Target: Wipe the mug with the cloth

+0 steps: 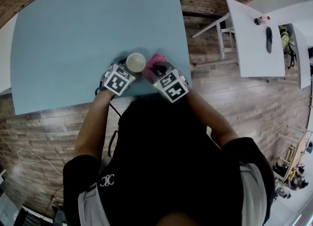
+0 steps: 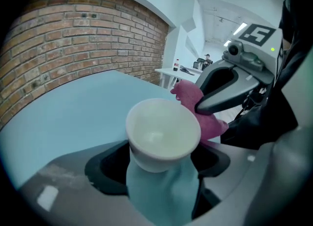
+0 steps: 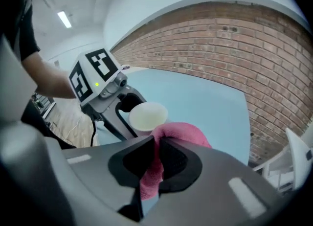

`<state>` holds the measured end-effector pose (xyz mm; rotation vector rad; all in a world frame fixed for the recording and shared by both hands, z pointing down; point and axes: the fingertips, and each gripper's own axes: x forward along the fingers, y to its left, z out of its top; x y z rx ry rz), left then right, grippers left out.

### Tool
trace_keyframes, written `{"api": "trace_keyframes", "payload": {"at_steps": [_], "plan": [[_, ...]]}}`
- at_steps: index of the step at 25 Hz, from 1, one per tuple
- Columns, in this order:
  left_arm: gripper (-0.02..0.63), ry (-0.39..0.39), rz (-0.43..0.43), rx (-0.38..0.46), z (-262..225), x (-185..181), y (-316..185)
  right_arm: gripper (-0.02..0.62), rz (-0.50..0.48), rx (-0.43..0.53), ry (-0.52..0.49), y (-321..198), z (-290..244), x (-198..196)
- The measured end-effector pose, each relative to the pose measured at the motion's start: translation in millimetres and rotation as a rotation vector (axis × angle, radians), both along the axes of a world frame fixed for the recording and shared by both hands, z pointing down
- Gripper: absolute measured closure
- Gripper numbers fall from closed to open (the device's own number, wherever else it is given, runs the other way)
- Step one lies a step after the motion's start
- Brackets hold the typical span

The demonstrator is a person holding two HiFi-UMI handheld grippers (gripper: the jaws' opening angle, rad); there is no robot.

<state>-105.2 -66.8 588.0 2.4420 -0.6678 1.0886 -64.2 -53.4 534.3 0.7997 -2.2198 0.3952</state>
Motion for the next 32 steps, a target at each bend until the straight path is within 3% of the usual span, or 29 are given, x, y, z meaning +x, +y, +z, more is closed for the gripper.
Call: {"api": "trace_keyframes", "payload": {"at_steps": [4, 11, 21, 27, 32], "plan": [[0.204, 0.011, -0.049, 0.008, -0.4, 3.8, -1.3, 0.560, 0.057, 0.037, 0.019, -11.0, -13.3, 8.8], [0.203, 0.001, -0.082, 0.002, 0.0, 4.2, 0.3, 0.560, 0.097, 0.021, 0.029, -30.3, -19.5, 6.4], [0.204, 0.009, -0.128, 0.008, 3.1, -0.2, -2.2, 0.558, 0.184, -0.127, 0.066, -57.4, -3.2, 22.7], [0.204, 0.000, -0.115, 0.013, -1.1, -0.3, -3.4, 0.560, 0.136, -0.189, 0.122, -57.4, 18.8, 36.7], [0.204, -0.008, -0.122, 0.004, -0.2, -0.3, -3.2, 0.560, 0.132, -0.259, 0.088, -52.9, 46.5, 40.4]]}}
